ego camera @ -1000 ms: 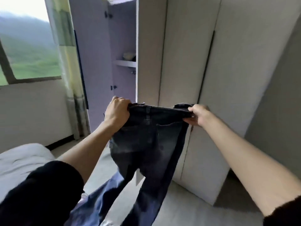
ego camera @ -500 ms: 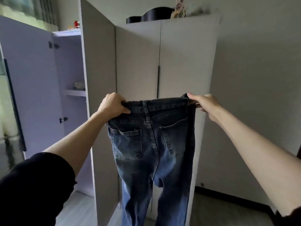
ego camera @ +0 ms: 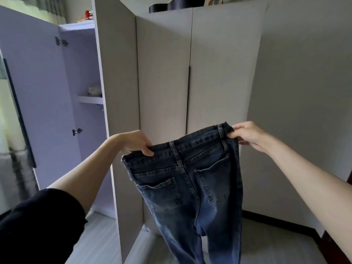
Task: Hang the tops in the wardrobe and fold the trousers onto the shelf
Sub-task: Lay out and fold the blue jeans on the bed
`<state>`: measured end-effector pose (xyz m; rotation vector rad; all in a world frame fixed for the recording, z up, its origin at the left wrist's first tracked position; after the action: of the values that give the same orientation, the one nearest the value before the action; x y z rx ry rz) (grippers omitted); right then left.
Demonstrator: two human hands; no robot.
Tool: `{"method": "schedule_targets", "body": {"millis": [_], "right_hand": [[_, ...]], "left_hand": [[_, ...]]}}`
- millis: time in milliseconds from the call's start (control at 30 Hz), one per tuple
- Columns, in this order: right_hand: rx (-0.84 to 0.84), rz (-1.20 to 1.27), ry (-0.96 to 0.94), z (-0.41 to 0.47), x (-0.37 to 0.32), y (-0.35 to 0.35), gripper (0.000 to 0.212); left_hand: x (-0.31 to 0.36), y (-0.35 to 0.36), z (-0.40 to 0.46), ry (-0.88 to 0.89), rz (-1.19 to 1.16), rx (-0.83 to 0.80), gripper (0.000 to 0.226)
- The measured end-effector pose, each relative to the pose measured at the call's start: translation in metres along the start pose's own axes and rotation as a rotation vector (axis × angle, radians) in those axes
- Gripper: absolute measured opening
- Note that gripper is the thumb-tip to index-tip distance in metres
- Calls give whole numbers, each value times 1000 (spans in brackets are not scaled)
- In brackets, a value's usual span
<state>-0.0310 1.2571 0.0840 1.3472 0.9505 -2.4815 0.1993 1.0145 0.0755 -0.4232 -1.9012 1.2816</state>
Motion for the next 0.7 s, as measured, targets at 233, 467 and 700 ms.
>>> {"method": "schedule_targets", "body": {"millis": [233, 467, 700], "right_hand": [[-187, -363, 28, -6, 11, 32, 19], [-49, -323, -66, -21, -3, 67, 23], [97, -226, -303, -65, -79, 93, 19]], "left_hand": [[-9, 34, 8, -45, 257, 142, 21], [-46, 20, 5, -88, 167, 428, 14], [-88, -16, -59, -149, 92, 760, 24]]}}
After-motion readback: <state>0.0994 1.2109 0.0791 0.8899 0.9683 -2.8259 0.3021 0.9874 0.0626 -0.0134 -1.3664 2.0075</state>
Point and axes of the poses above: each hand's wrist, its own z-axis towards the middle knuckle, its own y-axis out of the palm, x = y × z, the point moved 1 cm from there along z, towards the middle knuckle, and after that the axes turned 15 degrees about -y, right-handed, at the moved point
